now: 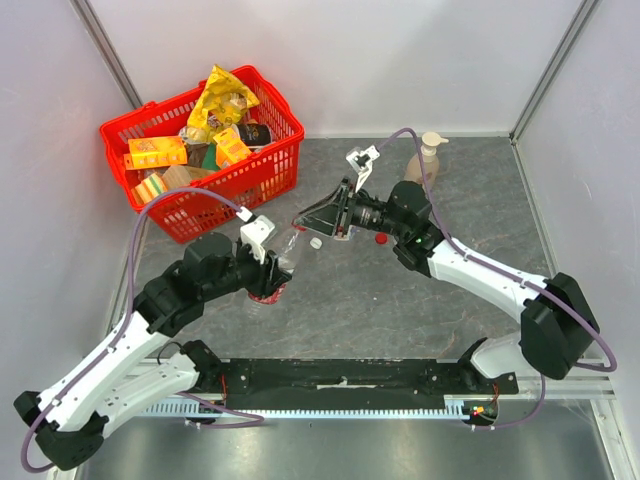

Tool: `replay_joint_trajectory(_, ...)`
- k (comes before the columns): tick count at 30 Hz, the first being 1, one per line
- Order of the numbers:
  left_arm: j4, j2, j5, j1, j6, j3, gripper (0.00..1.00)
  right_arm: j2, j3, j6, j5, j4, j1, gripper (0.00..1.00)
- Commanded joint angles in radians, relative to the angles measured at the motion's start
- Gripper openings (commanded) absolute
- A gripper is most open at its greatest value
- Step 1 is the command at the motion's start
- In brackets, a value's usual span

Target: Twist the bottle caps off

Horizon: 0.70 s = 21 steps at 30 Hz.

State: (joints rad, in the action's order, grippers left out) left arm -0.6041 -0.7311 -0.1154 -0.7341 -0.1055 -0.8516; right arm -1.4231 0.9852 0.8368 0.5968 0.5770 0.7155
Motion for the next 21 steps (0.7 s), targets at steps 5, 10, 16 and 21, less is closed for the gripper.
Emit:
replay_joint_trajectory(5, 0.044, 0.050, -0.260, -0.001, 0.024, -0.070, 0.12, 0.082, -0.046, -0.007, 0.139, 0.259, 0.009, 0.00)
replay_joint_trajectory(10, 0.059, 0.052, -0.381, -0.001, 0.020, -0.093, 0.12, 0.110, -0.069, -0.007, 0.207, 0.357, 0.007, 0.00)
replay_joint_trajectory(16, 0.095, 0.025, -0.536, -0.001, 0.001, -0.129, 0.11, 0.145, -0.106, -0.001, 0.244, 0.466, 0.009, 0.00)
replay_joint_trajectory(21, 0.138, 0.019, -0.660, -0.001, -0.005, -0.136, 0.10, 0.158, -0.120, 0.007, 0.293, 0.527, 0.009, 0.00)
